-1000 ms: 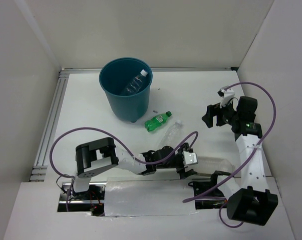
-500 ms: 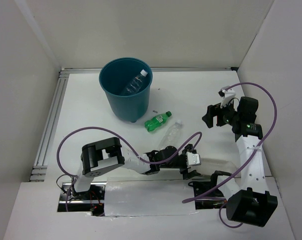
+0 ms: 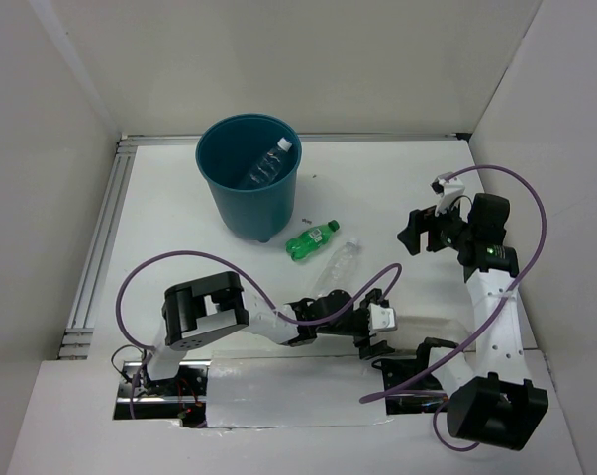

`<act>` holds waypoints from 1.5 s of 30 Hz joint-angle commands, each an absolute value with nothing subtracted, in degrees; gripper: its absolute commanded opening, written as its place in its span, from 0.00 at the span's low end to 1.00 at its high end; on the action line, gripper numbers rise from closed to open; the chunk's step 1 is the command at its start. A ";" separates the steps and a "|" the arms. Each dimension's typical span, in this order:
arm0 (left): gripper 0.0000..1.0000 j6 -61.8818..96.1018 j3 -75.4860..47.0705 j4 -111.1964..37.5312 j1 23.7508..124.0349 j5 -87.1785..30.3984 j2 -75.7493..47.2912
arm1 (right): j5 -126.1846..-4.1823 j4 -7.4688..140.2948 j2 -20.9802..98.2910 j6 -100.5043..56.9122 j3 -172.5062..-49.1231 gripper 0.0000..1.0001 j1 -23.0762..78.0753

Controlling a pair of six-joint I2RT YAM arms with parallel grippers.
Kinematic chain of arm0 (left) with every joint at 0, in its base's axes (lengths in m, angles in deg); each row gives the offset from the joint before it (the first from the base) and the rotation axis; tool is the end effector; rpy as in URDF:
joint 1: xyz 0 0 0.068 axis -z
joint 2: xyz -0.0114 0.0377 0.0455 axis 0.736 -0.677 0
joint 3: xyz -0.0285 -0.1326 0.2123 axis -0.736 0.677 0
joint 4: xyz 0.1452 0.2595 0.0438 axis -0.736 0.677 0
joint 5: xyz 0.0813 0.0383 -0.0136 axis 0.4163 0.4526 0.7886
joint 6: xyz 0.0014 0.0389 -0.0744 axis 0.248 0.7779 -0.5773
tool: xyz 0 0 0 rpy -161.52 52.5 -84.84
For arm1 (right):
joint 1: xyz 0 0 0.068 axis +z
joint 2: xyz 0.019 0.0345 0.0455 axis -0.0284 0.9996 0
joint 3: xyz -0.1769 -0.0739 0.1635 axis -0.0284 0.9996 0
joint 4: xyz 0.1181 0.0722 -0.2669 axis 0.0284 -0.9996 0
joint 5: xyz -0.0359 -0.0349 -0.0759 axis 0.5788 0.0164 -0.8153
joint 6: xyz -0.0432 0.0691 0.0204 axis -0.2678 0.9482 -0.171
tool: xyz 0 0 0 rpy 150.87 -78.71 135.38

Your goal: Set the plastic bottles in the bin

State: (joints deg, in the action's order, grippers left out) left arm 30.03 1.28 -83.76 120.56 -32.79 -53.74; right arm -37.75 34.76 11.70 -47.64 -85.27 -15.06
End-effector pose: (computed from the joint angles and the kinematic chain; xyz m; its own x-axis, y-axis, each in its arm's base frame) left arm 0.1200 -0.4523 0.0980 -0.0230 0.1549 -0.9877 0.9973 0.0718 -0.0120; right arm 0.2784 -0.0230 0.2701 -0.4593 -0.1647 -0.8729 -0.4339 0.8991 0.0587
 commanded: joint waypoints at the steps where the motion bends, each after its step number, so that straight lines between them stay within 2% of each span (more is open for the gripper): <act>1: 1.00 30.97 -0.13 -83.95 120.78 -35.25 -55.89 | -36.61 35.37 9.96 -47.07 -85.28 0.89 -15.43; 3: 0.98 30.97 -0.13 -83.95 120.78 -35.25 -55.89 | -36.61 35.37 9.96 -47.07 -84.76 0.89 -15.43; 4: 0.89 30.97 -0.66 -83.34 120.78 -35.25 -55.89 | -36.61 35.37 9.96 -47.07 -84.75 0.89 -15.43; 5: 0.89 30.97 -0.66 -83.33 120.78 -35.25 -55.89 | -36.61 35.37 9.96 -47.07 -84.75 0.89 -15.43; 6: 0.82 30.97 -0.66 -83.33 120.78 -35.25 -55.89 | -36.61 35.37 9.44 -46.55 -84.75 0.89 -15.43; 7: 0.66 30.97 -0.66 -83.94 120.78 -34.46 -55.89 | -36.61 35.37 9.43 -46.54 -84.75 0.89 -15.43; 10: 0.52 30.36 0.48 -85.17 120.78 -31.83 -54.14 | -36.61 35.37 8.91 -46.01 -84.75 0.89 -15.43; 12: 0.37 29.22 1.09 -85.18 120.78 -30.25 -52.30 | -36.00 36.50 8.29 -45.40 -84.22 0.88 -15.43; 14: 0.09 28.35 1.10 -84.66 120.78 -26.75 -50.28 | -36.00 37.21 7.77 -44.00 -84.22 0.88 -15.43; 15: 0.00 28.34 2.23 -84.65 120.78 -25.59 -49.05 | -36.00 37.74 7.76 -43.47 -84.22 0.86 -15.43; 25: 0.00 30.88 8.21 -78.15 120.78 -15.38 -28.22 | -35.38 45.21 4.95 -35.74 -84.75 0.76 -15.43; 28: 0.00 32.29 8.22 -72.10 120.78 -11.79 -25.41 | -35.38 46.79 4.95 -33.36 -85.28 0.83 -15.43; 31: 0.00 31.77 11.80 -68.57 118.50 -10.29 -22.42 | -36.88 49.86 4.95 -31.25 -86.68 1.00 -15.43; 39: 0.00 32.91 15.16 -59.34 109.37 -7.30 -12.04 | -32.58 61.73 3.62 -20.27 -87.82 1.00 -15.43; 43: 0.00 35.44 13.41 -55.92 106.72 -6.77 -5.99 | -38.34 62.26 4.24 -20.25 -88.44 0.94 -15.43; 45: 0.00 35.98 11.65 -53.73 105.23 -5.28 -4.14 | -40.65 62.26 3.55 -20.26 -87.75 0.84 -15.43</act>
